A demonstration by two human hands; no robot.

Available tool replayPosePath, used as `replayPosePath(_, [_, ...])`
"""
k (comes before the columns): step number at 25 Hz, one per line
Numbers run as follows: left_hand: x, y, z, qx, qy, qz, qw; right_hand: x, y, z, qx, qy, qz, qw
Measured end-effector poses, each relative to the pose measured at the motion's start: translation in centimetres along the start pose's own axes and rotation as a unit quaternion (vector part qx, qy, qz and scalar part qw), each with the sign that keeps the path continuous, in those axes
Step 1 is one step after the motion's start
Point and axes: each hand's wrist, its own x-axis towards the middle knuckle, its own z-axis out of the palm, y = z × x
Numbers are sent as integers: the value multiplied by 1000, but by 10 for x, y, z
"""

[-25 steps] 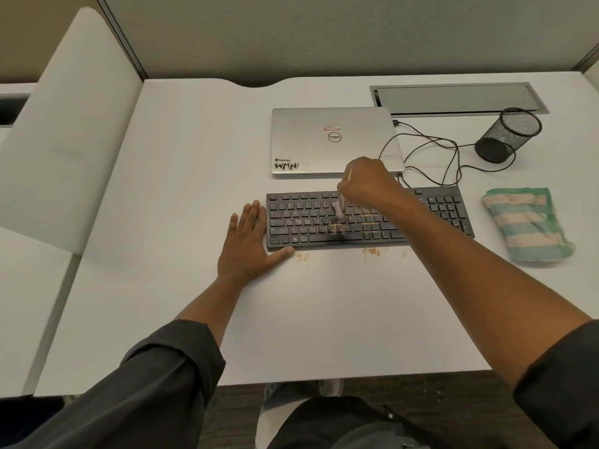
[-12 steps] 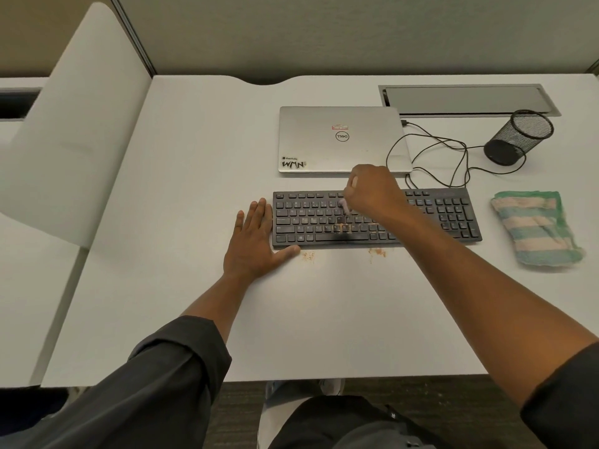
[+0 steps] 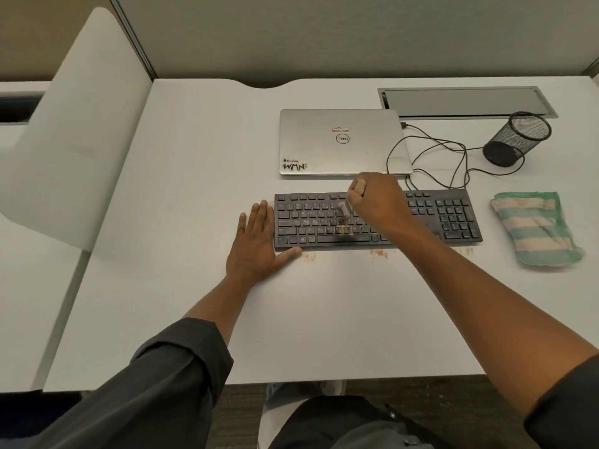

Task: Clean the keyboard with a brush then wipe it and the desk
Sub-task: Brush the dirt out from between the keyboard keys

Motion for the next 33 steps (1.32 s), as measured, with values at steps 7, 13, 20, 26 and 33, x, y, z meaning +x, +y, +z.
replayPosePath(7, [-1,0,-2,-3,-1,3,1000,-4,3,1,-21,-48,22,998])
replayPosePath(13, [-1,-1,-2,8,-12,4,1000,-7,-14,11,92,-116,0,989])
replayPosePath(20, [-1,-1,-7,2,-20,5,1000,-6,-8,-8,78,-79,54,992])
replayPosePath(26, [-2,0,-9,-7,-23,6,1000,-44,-15,28,125,0,89,988])
replayPosePath(33, [0,-5,-2,-13,-3,15,1000,-60,-11,22,216,120,128,961])
